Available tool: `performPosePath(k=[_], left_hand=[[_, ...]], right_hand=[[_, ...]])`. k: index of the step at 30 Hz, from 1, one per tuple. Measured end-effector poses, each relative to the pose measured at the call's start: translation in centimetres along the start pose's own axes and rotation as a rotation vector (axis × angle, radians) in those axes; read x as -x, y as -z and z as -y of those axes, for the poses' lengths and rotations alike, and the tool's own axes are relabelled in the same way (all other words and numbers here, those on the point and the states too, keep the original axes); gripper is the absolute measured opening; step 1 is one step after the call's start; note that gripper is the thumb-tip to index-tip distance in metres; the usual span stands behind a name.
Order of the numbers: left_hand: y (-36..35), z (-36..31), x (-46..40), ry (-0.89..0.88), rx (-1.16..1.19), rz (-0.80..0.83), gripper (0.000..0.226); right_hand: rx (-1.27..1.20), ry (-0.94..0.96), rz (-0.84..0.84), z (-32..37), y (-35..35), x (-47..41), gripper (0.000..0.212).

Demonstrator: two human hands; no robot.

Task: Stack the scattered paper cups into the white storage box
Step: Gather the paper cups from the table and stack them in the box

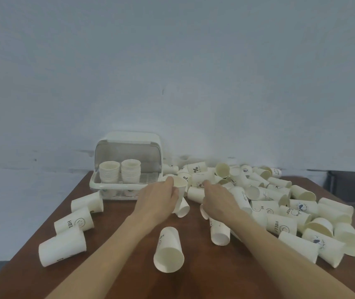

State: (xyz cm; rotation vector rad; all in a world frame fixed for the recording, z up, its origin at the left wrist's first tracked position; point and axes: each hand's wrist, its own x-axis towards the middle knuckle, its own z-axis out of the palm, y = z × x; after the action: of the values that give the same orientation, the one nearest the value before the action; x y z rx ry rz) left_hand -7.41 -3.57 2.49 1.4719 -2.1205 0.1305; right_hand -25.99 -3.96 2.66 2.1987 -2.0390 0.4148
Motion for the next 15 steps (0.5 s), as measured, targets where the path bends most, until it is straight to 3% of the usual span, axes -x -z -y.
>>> performPosePath(k=[10,15], left_hand=[[-2.9,-3.0,-5.0,-0.028,0.003,0.002,0.023],[-4.5,-4.7,-8.1,-0.031,0.042,-0.033,0.022]], right_hand=[[0.012,-0.005,-0.034,-6.4,0.0,-4.7,0.036],[0.054,-0.004,-0.051,-9.1,1.0,-7.3,0.028]])
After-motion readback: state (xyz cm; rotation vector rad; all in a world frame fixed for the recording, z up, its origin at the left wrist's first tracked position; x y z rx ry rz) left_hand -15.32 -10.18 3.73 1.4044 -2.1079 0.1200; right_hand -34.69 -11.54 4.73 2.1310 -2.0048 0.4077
